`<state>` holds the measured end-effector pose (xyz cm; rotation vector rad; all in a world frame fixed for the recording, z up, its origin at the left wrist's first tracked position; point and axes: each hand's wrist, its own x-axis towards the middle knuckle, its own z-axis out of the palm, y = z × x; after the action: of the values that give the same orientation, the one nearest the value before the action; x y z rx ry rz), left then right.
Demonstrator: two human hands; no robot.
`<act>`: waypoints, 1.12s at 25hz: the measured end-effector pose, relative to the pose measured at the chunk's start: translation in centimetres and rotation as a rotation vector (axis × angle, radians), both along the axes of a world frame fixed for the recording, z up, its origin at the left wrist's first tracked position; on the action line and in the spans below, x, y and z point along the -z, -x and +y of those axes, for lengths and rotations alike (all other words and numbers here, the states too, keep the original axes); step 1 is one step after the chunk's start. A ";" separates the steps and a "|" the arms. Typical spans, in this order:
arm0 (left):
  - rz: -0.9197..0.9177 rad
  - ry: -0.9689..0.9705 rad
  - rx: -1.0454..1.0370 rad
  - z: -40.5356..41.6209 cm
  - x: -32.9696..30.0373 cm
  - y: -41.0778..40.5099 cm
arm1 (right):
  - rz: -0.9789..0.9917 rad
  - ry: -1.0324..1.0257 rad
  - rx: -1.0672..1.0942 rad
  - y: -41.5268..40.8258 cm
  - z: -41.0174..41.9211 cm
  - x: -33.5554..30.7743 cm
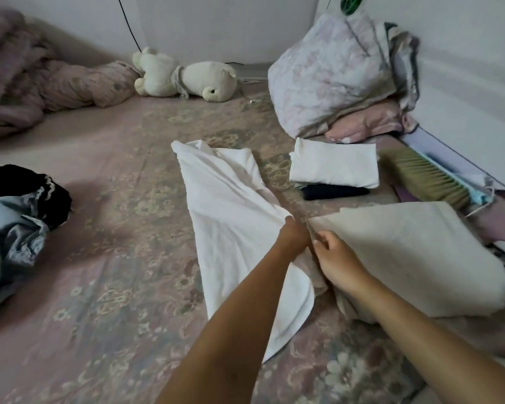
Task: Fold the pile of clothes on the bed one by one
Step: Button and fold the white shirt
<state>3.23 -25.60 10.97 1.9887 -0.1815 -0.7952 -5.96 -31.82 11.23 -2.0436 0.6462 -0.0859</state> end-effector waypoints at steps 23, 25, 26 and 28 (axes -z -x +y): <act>-0.322 -0.076 -0.354 19.9 5.9 5.9 | 0.407 0.780 -0.667 0.1 2.9 6.3; -0.353 -0.122 -0.317 22.3 5.6 5.9 | 0.360 0.851 -0.782 0.8 3.6 6.0; -0.347 -0.136 -0.298 23.9 5.4 5.7 | 0.343 0.905 -0.867 1.3 4.3 6.0; -0.290 -0.146 -0.280 27.3 4.9 5.4 | 0.332 0.984 -0.999 1.9 5.2 6.7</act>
<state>-2.17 1.67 6.03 2.2019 -0.0111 -0.3480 -7.84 -26.59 4.50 -3.1331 -0.4099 0.6455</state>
